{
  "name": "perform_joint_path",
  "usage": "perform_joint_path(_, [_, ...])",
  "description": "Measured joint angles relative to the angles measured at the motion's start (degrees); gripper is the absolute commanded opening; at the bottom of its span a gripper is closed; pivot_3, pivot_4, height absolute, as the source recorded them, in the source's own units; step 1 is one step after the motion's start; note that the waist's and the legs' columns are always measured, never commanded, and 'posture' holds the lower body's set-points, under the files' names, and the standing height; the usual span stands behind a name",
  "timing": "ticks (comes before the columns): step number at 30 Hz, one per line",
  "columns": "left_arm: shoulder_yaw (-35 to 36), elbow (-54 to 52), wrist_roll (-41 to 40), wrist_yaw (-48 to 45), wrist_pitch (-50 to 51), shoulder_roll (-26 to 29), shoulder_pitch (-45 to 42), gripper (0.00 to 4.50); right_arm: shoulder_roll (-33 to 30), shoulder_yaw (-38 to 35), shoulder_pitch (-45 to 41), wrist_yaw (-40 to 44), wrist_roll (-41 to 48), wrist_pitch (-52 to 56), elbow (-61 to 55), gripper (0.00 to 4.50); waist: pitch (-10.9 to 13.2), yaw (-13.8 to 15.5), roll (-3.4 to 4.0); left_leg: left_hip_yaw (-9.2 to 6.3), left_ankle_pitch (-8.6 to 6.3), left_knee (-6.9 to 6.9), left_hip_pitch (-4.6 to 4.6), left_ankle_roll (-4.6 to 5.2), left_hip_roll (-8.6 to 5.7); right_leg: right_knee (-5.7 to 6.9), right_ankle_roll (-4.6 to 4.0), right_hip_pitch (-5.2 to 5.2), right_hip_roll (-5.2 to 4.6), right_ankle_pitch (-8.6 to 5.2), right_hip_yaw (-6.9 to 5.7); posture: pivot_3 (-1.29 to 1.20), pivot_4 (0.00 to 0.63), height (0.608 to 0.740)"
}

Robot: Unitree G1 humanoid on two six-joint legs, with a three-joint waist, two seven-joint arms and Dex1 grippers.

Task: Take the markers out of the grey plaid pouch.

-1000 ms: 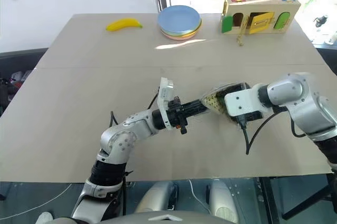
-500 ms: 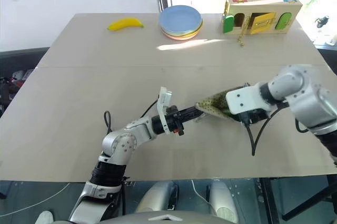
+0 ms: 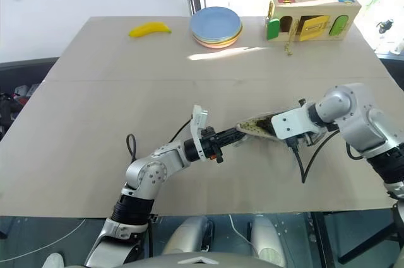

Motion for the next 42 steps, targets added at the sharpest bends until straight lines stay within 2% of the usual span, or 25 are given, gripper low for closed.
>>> perform_joint_path(8, [0.0, 1.1, 0.7, 0.0, -0.4, 0.0, 0.1, 0.0, 1.3, -1.1, 0.7, -0.1, 1.3, 0.7, 0.4, 0.09, 0.0, 0.0, 0.0, -0.01, 0.0, 0.0, 0.0, 0.0, 0.0, 0.0, 0.0, 0.0, 0.0, 0.0, 0.0, 0.0, 0.15, 0.74])
perform_joint_path(13, [0.3, 1.4, 1.3, 0.1, -1.1, -0.2, 0.1, 0.0, 1.4, -7.2, 2.1, 2.9, 11.5, 8.8, -1.9, 0.09, 0.0, 0.0, 0.0, -0.03, 0.0, -0.01, -0.01, 0.0, 0.0, -0.01, 0.0, 0.0, -0.02, 0.0, 0.0, 0.0, 0.15, 0.74])
perform_joint_path(18, [0.6, 1.6, 1.7, 0.4, -2.0, -0.3, 0.2, 0.0, -0.5, -15.6, 4.6, 3.6, 20.7, 13.3, -3.3, 0.09, 0.0, 0.3, 0.0, -0.06, -0.01, -0.03, -0.03, 0.01, 0.0, -0.05, 0.0, 0.02, -0.03, 0.0, 0.0, 0.0, 0.15, 0.74])
perform_joint_path(21, [0.7, 1.6, 1.7, 0.8, -2.0, -0.3, 0.3, 0.0, -0.1, -17.9, 5.8, 3.1, 25.0, 15.8, -5.8, 0.09, 0.0, 0.1, 0.0, -0.05, -0.01, -0.03, -0.02, 0.01, 0.01, -0.03, 0.0, 0.01, -0.02, 0.0, 0.02, 0.0, 0.15, 0.74])
perform_joint_path(26, [0.9, 1.6, 1.9, 1.2, -2.3, -0.8, 0.4, 0.0, 6.7, -22.8, 5.9, -1.2, 36.5, 22.6, -12.6, 0.09, 0.0, 0.0, 0.0, -0.07, -0.01, -0.01, -0.02, 0.01, 0.01, 0.0, 0.0, 0.02, -0.02, 0.0, 0.02, 0.0, 0.15, 0.74])
perform_joint_path(29, [0.9, 1.7, 2.2, 1.2, -2.5, -0.9, 0.4, 0.0, 8.1, -26.5, 3.2, -4.5, 43.9, 29.4, -14.0, 0.09, 0.0, 0.3, 0.0, -0.08, -0.01, 0.0, -0.04, 0.02, -0.03, -0.01, 0.0, 0.02, -0.06, 0.0, 0.0, 0.0, 0.15, 0.74])
perform_joint_path(32, [0.9, 1.7, 2.3, 1.2, -2.9, -0.8, 0.4, 0.0, 4.6, -31.7, -1.1, -6.9, 48.1, 34.8, -13.2, 0.09, 0.0, 0.7, -0.01, -0.11, -0.01, -0.04, -0.06, 0.02, -0.04, -0.07, -0.01, 0.02, -0.06, 0.0, -0.01, 0.0, 0.15, 0.74])
perform_joint_path(34, [1.0, 1.7, 2.3, 1.2, -3.1, -0.8, 0.5, 0.0, 0.1, -33.6, -2.5, -7.2, 48.8, 36.7, -10.0, 0.09, 0.0, 1.1, -0.01, -0.07, -0.02, -0.08, -0.05, 0.02, -0.04, -0.08, -0.01, 0.01, -0.05, 0.0, 0.0, 0.0, 0.15, 0.74])
perform_joint_path(36, [1.0, 1.7, 2.4, 1.2, -3.3, -0.8, 0.7, 0.0, -6.2, -34.2, -2.4, -6.7, 46.8, 36.8, -5.1, 0.09, 0.0, 1.3, -0.01, -0.04, -0.02, -0.09, -0.05, 0.03, -0.03, -0.09, -0.01, 0.01, -0.05, 0.0, 0.02, 0.0, 0.15, 0.74])
perform_joint_path(41, [1.0, 1.7, 2.4, 1.3, -3.5, -0.9, 0.9, 0.0, -14.6, -31.8, 1.5, -5.0, 40.4, 32.9, 0.1, 0.09, 0.0, 1.3, -0.01, 0.03, -0.02, -0.14, -0.05, 0.03, 0.0, -0.11, -0.01, -0.01, -0.03, 0.0, 0.04, 0.0, 0.15, 0.74])
perform_joint_path(42, [1.1, 1.7, 2.4, 1.3, -3.6, -0.9, 1.0, 0.0, -16.1, -29.7, 3.8, -5.2, 36.6, 30.9, 3.3, 0.09, 0.0, 1.1, -0.01, 0.1, -0.02, -0.13, -0.01, 0.03, 0.01, -0.09, -0.01, 0.0, -0.02, 0.0, 0.1, 0.0, 0.15, 0.74])
